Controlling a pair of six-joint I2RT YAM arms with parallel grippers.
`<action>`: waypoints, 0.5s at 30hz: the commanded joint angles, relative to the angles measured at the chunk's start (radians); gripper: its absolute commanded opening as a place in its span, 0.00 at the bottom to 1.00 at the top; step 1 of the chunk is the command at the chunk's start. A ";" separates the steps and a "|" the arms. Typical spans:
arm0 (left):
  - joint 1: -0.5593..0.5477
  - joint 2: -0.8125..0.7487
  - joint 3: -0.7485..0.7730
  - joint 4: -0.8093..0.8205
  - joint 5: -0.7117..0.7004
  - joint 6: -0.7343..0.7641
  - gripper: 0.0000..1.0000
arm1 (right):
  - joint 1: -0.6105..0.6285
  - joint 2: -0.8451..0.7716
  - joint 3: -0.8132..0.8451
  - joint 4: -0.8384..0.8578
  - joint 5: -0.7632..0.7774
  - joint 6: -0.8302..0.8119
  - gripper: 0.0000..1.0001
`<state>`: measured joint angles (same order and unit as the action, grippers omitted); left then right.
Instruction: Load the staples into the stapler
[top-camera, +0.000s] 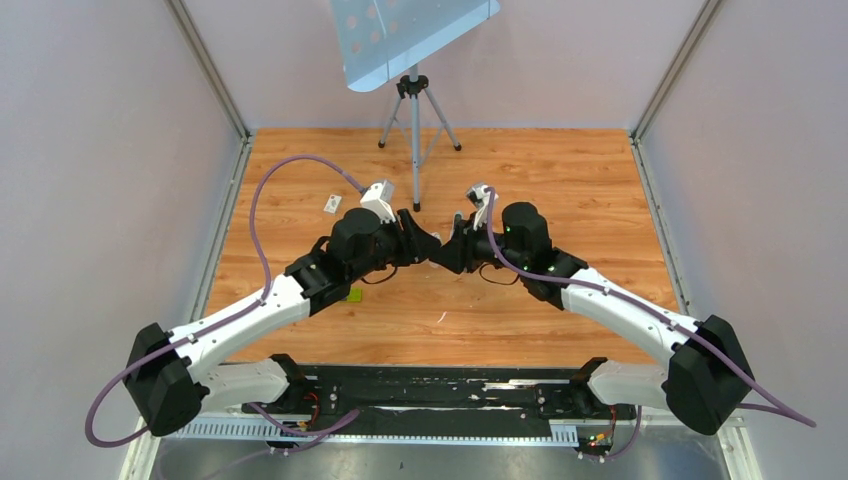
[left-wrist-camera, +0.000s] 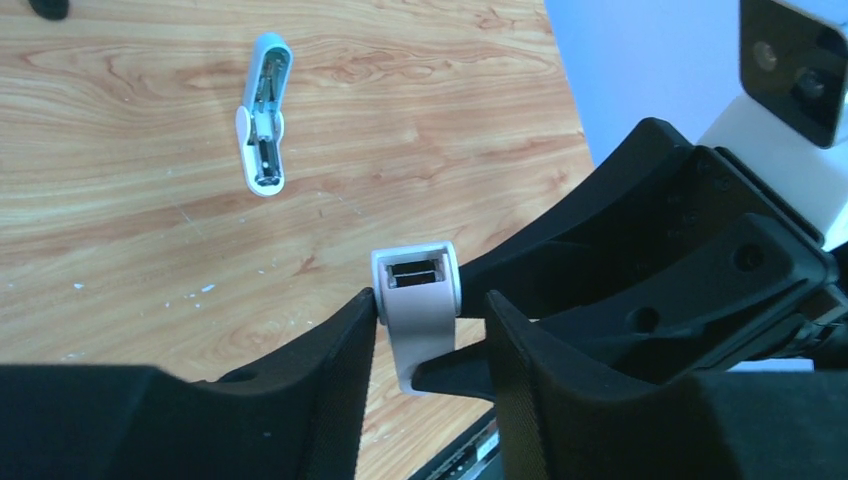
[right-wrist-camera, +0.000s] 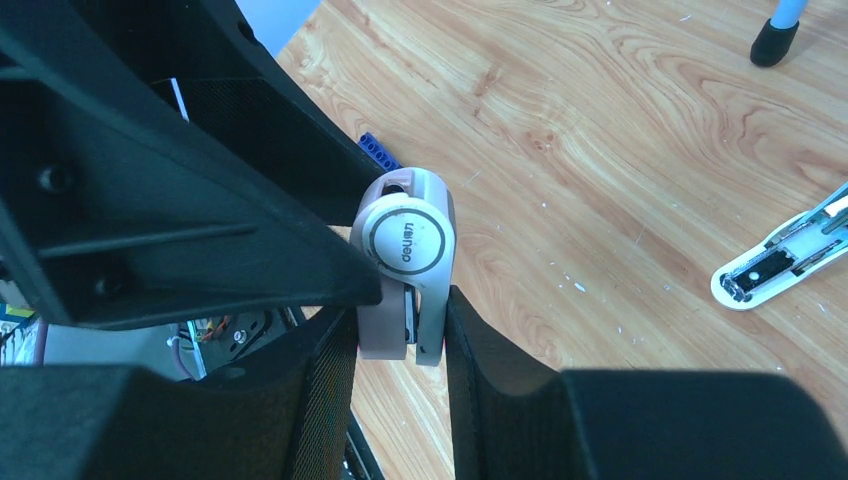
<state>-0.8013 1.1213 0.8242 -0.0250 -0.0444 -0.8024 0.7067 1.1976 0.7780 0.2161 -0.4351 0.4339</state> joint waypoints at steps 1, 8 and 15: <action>-0.003 0.012 -0.017 0.061 0.032 -0.026 0.41 | 0.025 -0.010 -0.008 0.061 0.009 -0.002 0.36; -0.002 0.004 -0.026 0.069 0.038 -0.003 0.13 | 0.032 0.000 -0.011 0.044 -0.060 -0.061 0.51; 0.009 -0.019 -0.061 0.075 0.109 0.041 0.00 | 0.027 -0.055 0.004 -0.087 -0.069 -0.211 0.67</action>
<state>-0.8005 1.1267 0.7879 0.0105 0.0078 -0.7963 0.7204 1.1889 0.7746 0.1883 -0.4683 0.3264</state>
